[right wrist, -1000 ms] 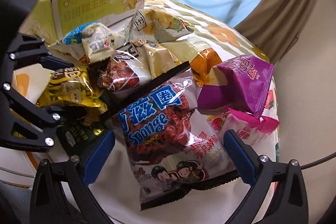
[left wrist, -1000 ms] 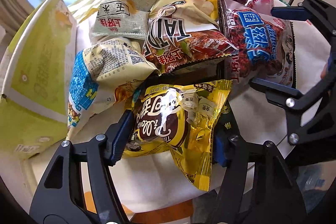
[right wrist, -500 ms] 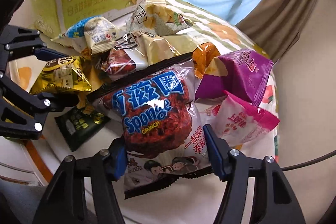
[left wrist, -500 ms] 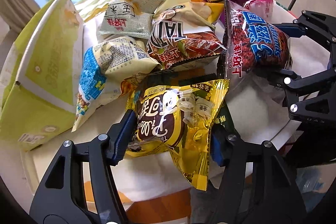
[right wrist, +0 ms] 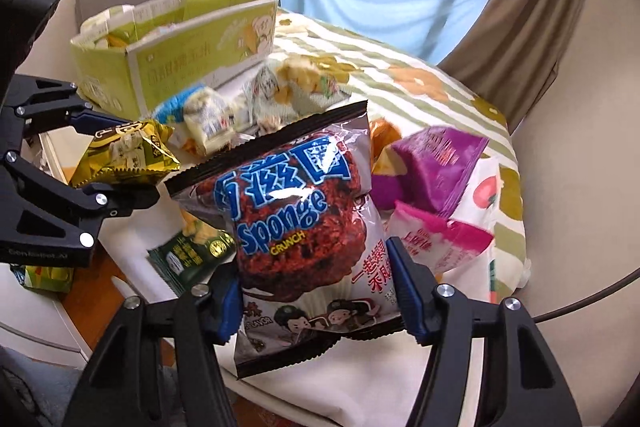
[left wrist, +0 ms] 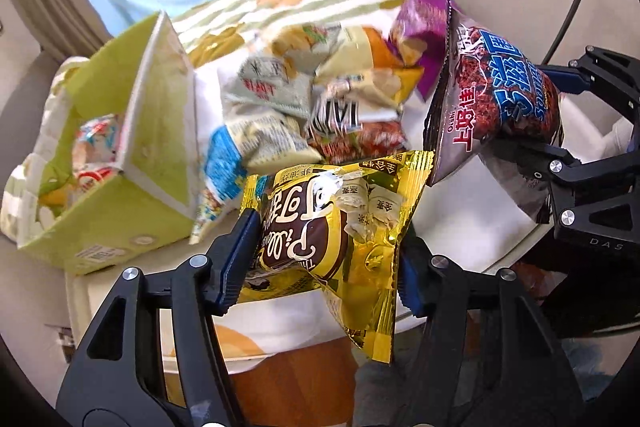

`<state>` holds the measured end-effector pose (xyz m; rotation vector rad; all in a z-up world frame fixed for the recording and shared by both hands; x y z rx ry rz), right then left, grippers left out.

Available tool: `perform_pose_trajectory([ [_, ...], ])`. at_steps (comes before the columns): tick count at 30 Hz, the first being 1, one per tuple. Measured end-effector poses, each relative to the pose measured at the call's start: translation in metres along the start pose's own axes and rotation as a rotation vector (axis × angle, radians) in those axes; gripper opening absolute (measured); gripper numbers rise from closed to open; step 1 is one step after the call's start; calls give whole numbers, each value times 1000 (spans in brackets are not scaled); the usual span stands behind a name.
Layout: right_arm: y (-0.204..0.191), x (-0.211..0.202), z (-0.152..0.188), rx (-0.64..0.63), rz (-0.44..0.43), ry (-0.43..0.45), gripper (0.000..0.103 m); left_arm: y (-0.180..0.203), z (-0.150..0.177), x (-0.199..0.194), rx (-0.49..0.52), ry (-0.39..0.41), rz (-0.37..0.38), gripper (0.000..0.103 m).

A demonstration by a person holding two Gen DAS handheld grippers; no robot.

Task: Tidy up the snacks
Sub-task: 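Carry both bags over the box and open both grippers to drop them inside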

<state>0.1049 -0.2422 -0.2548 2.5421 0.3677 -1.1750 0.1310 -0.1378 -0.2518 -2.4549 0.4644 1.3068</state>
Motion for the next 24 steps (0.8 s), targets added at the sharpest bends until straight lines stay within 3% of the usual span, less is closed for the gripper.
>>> perform_pose_trajectory([
  [12, 22, -43, -61, 55, -32, 90, 58, -49, -53, -71, -137, 152, -69, 57],
  [24, -6, -22, -186, 38, -70, 174, 58, -194, -105, -71, -279, 227, -129, 57],
])
Point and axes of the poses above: each gripper's, at about its wrist camera, not at the fingertips, and x roughly the way its jaws point, y to its right, z to its underside, the point moved 5 cm from there along x, roughly the way its jaws point
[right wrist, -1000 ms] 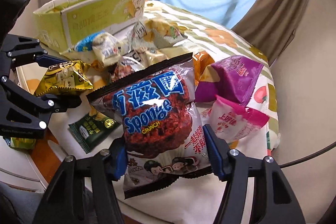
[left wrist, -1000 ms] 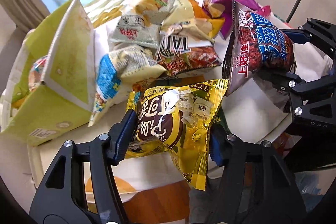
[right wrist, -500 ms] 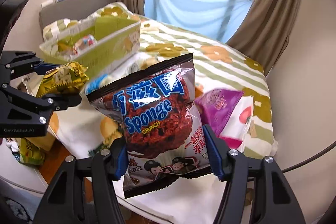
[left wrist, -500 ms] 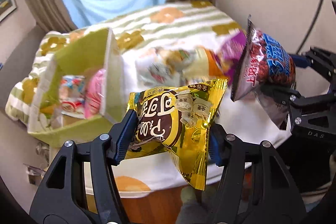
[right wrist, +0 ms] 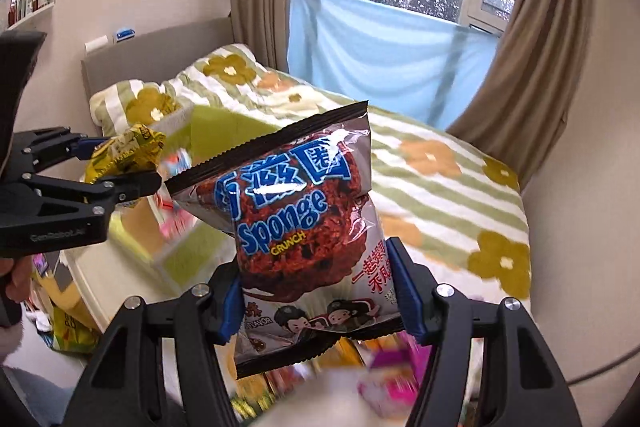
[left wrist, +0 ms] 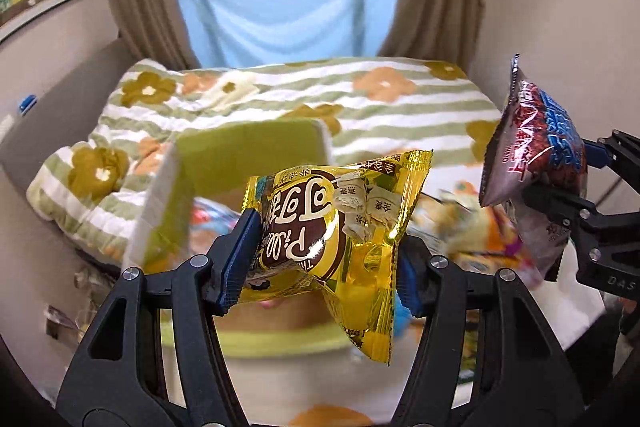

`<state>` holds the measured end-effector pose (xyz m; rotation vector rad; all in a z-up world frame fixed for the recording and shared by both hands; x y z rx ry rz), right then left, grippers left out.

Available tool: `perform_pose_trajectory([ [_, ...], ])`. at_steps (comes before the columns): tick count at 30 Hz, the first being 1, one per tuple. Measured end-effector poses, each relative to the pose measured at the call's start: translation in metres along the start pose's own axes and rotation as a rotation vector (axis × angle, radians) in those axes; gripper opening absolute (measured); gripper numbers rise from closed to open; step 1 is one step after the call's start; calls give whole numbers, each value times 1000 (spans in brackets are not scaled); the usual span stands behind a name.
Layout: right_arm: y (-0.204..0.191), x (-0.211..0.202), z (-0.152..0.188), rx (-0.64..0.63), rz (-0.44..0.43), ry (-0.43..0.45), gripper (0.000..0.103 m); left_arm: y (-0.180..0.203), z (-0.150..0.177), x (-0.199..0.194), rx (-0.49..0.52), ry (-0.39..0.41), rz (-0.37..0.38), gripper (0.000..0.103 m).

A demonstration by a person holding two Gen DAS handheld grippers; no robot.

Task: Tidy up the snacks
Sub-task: 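Carry both bags over the box and open both grippers to drop them inside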

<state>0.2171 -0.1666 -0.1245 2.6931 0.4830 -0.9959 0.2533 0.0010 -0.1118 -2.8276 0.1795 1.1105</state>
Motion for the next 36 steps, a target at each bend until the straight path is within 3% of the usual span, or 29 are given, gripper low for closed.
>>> perform_pose_trajectory([
  [9, -45, 77, -85, 149, -87, -22, 58, -93, -49, 79, 14, -75, -3, 57],
  [15, -64, 122, -118, 241, -117, -66, 59, -127, -58, 137, 40, -152, 20, 60],
  [16, -68, 131, -122, 251, -121, -75, 59, -130, -58, 145, 49, -166, 23, 64],
  [19, -75, 146, -127, 263, -121, -95, 59, -137, -56, 166, 83, -198, -8, 103],
  [27, -85, 177, -126, 314, -136, -154, 58, -153, -31, 159, 50, -224, 90, 103],
  [36, -101, 202, -125, 370, -137, -205, 58, -162, -14, 148, 41, -222, 109, 103],
])
Point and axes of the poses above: each gripper's, at about its wrist camera, not at the fingertips, and x roughly the way its jaws point, y to its right, z to its underside, the point moved 5 cm from there along x, roughly the way its jaws point
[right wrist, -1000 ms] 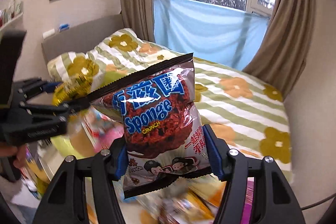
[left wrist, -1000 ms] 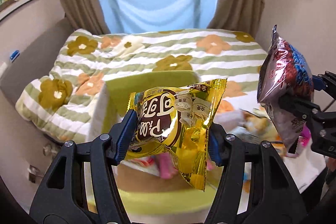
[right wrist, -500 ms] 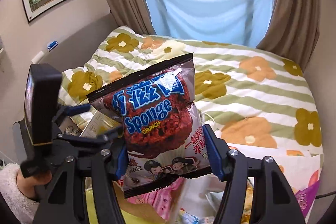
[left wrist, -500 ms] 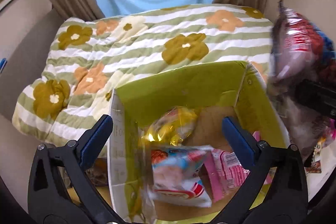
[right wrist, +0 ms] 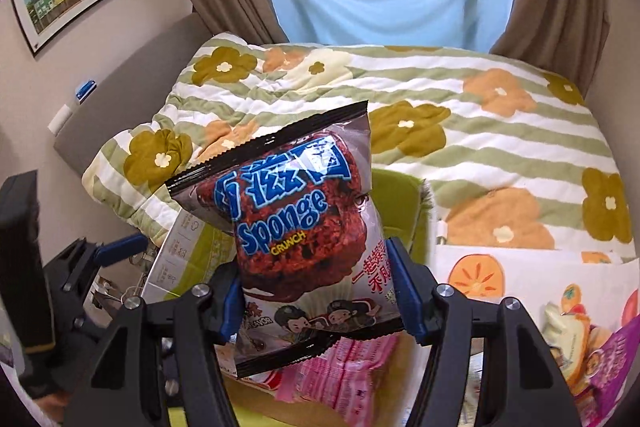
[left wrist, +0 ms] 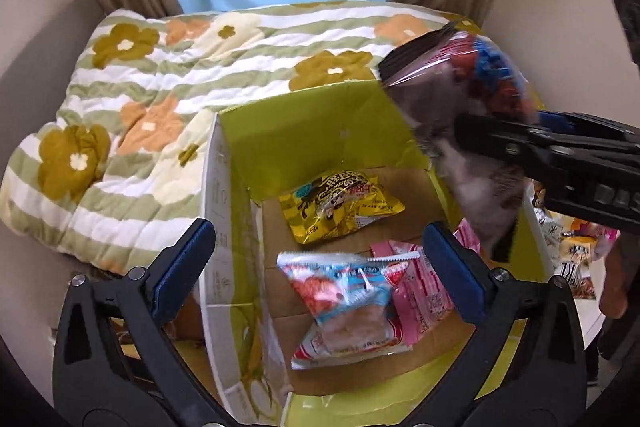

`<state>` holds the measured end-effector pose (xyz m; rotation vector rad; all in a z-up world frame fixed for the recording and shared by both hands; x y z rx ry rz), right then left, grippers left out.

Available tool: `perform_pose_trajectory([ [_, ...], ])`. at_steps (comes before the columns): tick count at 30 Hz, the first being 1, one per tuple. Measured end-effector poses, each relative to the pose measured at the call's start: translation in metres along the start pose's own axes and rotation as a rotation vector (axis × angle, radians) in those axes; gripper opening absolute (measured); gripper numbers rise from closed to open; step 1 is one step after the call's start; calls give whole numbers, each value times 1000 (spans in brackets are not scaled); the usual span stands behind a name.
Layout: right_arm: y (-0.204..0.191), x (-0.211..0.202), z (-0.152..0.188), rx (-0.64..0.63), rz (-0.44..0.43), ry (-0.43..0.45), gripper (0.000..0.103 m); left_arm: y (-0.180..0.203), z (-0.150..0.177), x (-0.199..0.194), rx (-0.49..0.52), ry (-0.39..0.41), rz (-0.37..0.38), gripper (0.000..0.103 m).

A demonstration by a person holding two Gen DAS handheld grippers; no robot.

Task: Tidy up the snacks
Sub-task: 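Carry both bags over the box and open both grippers to drop them inside, then move both open grippers back toward the remaining snack bags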

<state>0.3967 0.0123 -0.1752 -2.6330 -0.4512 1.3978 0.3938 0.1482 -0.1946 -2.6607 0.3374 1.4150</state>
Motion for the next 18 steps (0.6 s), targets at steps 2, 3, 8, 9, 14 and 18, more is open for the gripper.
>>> perform_pose_trajectory([
  [2, -1, 8, 0, 13, 15, -18, 59, -2, 2, -1, 12, 3, -16, 103],
  [3, -1, 11, 0, 21, 16, -25, 59, -4, 3, -3, 14, 8, -24, 103],
  [8, 6, 24, -2, 91, 17, -28, 82, -10, 8, -5, -20, -2, -5, 103],
  [9, 7, 24, -1, 99, 21, -26, 91, -11, 10, -5, -30, -5, -2, 103],
  [14, 12, 8, 8, 98, 36, 17, 103, -8, 21, -7, -37, -10, -4, 103],
  [18, 10, -1, 16, 72, 36, 15, 103, 2, 28, -12, -40, -16, -4, 103],
])
Point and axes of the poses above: each gripper's, at about its wrist camera, not at the fingertips, and x roughly the way its jaws point, y to its right, z to its underside, the point moved 5 cm from there along x, roughly the way its jaws point
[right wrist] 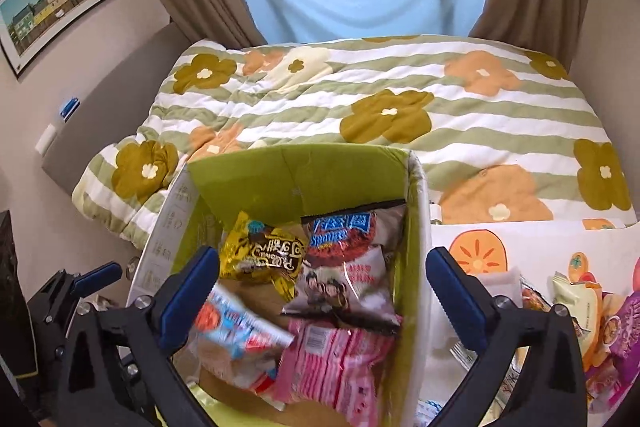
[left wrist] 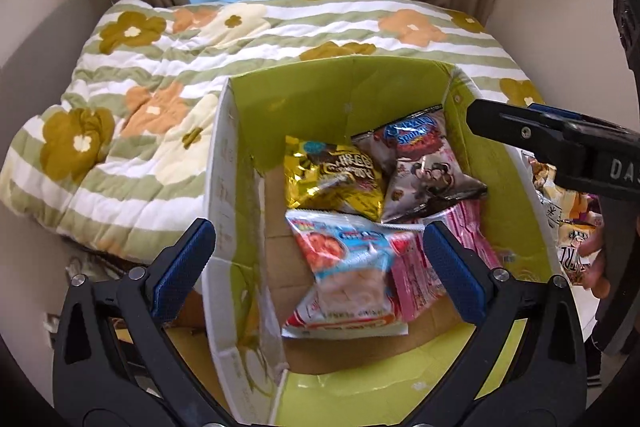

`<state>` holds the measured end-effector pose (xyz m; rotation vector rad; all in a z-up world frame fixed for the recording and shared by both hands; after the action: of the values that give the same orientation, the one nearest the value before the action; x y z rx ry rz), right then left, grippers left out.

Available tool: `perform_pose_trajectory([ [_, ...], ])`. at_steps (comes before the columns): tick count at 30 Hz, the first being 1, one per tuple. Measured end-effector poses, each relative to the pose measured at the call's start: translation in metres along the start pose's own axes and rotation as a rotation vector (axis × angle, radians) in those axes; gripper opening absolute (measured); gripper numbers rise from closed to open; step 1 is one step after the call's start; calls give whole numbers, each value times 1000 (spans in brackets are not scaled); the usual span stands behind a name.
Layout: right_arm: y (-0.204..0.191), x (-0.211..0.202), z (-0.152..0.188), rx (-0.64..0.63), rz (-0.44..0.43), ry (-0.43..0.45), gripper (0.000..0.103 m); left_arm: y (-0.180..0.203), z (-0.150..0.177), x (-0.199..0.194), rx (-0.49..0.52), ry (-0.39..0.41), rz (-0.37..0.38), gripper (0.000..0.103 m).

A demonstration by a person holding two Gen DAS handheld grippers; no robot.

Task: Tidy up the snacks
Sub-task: 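Move both open grippers back toward the remaining snack bags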

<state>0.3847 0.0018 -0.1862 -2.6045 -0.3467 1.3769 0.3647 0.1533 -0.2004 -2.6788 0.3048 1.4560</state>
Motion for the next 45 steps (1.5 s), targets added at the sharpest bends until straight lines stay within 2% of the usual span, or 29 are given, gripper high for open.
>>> perform_pose_trajectory([
  [7, 1, -28, 8, -41, -24, 23, 103, 25, -2, -30, 18, 40, -42, 103],
  [13, 15, -75, 13, -69, -35, 77, 103, 63, 0, -73, 26, 100, -78, 103],
  [22, 64, -158, 42, -115, -37, 136, 103, 133, 25, -123, 15, 166, -95, 103],
  [27, 93, -194, 64, -136, -23, 157, 103, 176, 43, -143, 2, 197, -81, 103],
  [34, 138, -234, 102, -146, 1, 175, 103, 236, 82, -150, -9, 184, -69, 103],
  [37, 160, -248, 118, -142, 41, 200, 103, 260, 99, -146, -12, 165, -65, 103],
  [45, 217, -270, 158, -89, 106, 254, 103, 301, 133, -138, -17, 156, -64, 103],
])
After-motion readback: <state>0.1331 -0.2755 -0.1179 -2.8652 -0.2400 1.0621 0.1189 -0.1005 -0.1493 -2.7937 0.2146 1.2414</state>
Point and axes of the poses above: each gripper's, at about its wrist camera, not at the fingertips, and x roughly the way its jaws point, y to its right, z to its underside, the point moved 5 cm from there along x, roughly the way its jaws point
